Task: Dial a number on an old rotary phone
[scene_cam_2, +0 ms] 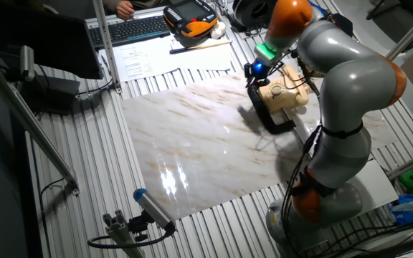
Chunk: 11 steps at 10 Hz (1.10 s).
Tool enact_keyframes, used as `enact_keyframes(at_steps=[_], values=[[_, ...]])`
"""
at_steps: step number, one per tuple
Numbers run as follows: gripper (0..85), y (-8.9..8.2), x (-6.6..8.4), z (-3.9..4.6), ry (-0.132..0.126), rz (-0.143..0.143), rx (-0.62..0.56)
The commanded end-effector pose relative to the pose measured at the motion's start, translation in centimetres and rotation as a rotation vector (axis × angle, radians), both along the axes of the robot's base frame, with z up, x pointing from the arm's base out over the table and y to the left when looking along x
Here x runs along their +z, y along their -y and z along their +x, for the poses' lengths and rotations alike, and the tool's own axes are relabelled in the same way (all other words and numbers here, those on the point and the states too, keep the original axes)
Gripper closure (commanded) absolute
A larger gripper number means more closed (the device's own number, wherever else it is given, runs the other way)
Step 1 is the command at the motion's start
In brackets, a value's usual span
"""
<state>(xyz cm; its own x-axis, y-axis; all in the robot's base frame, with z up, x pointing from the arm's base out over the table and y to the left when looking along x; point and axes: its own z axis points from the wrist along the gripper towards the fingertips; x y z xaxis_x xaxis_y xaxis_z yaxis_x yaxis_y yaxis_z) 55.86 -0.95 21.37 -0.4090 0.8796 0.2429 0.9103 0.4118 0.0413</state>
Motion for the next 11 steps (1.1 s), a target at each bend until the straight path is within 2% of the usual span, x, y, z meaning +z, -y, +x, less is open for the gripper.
enact_keyframes(at_steps=[1, 2, 3, 5, 8, 11], values=[[85.0, 0.7, 0.3, -0.27, 0.002, -0.002, -0.003], [85.0, 1.4, 0.7, -0.58, 0.003, -0.01, -0.011], [85.0, 2.3, 1.1, -0.79, 0.004, -0.005, -0.04], [85.0, 3.9, 1.4, -0.74, 0.009, 0.002, -0.076], [85.0, 6.3, 0.8, -1.15, 0.027, 0.032, -0.079], [85.0, 7.2, 0.3, -1.52, 0.023, 0.068, -0.11]])
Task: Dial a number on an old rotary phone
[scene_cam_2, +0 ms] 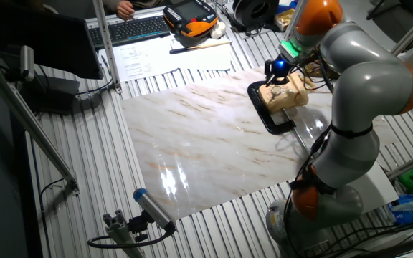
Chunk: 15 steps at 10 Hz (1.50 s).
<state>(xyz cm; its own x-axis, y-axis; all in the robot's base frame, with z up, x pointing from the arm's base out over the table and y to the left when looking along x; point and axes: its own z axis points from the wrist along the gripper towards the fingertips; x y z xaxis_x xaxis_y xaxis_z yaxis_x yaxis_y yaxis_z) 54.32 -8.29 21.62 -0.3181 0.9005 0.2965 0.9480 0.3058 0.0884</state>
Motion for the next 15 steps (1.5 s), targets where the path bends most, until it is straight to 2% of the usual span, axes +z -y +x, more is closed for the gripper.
enact_keyframes(at_steps=[1, 5, 7, 11, 13, 15], values=[[85.0, 0.4, -0.3, -0.09, 0.002, 0.008, 0.002], [85.0, 1.9, -1.8, -0.04, 0.003, 0.051, -0.008], [85.0, 2.8, -2.4, 0.22, -0.003, 0.086, -0.024], [85.0, 3.4, -3.5, 0.68, -0.011, 0.12, -0.069], [85.0, 3.7, -4.1, 0.63, -0.023, 0.148, -0.091], [85.0, 3.9, -4.5, 0.58, -0.032, 0.161, -0.112]])
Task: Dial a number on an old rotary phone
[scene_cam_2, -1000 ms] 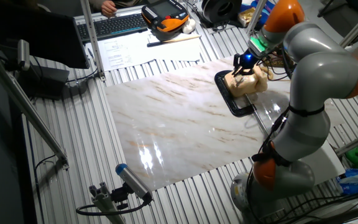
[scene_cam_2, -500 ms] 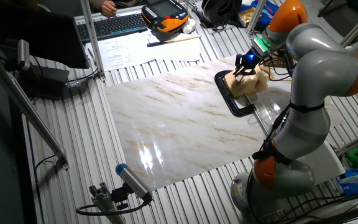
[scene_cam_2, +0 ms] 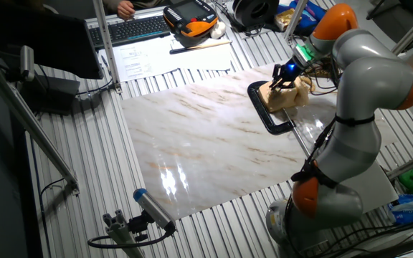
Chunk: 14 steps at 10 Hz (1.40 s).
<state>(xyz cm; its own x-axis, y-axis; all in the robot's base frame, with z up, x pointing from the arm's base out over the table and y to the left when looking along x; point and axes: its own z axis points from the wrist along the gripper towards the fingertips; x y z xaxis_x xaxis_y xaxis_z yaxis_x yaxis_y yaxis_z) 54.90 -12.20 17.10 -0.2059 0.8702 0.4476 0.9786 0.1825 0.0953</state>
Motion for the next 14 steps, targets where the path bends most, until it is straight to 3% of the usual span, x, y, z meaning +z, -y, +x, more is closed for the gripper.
enact_keyframes(at_steps=[1, 6, 11, 14], values=[[85.0, 0.05, -0.02, 0.01, -0.008, 0.005, -0.007], [85.0, 0.96, -0.49, 0.7, -0.017, 0.031, -0.007], [85.0, 0.49, -0.84, 0.76, -0.035, 0.067, -0.02], [85.0, 0.86, -0.36, 0.47, -0.038, 0.072, -0.013]])
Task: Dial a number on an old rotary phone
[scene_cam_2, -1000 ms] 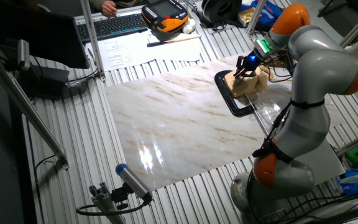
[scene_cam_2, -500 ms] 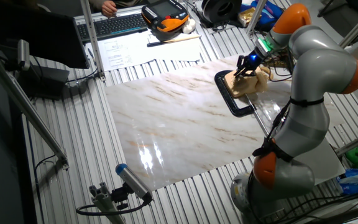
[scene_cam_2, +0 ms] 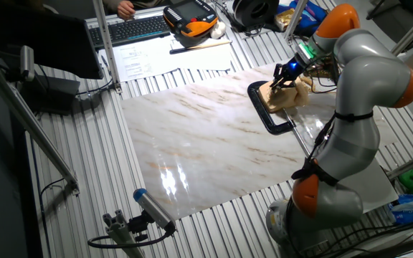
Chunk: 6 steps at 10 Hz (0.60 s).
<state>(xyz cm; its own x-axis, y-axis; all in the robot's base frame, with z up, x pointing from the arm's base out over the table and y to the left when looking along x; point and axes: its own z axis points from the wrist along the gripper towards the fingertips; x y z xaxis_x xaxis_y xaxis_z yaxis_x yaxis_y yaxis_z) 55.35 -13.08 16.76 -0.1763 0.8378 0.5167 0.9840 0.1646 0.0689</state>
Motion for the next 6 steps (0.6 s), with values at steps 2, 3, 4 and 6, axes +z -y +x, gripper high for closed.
enact_keyframes(at_steps=[2, 3, 4, 6], values=[[85.0, 0.26, 0.01, -0.19, -0.003, 0.015, 0.001], [85.0, 0.3, -0.03, -0.26, -0.007, 0.03, -0.002], [85.0, 0.28, -0.04, -0.27, -0.009, 0.036, -0.003], [85.0, 0.07, -0.11, -0.21, -0.016, 0.055, -0.004]])
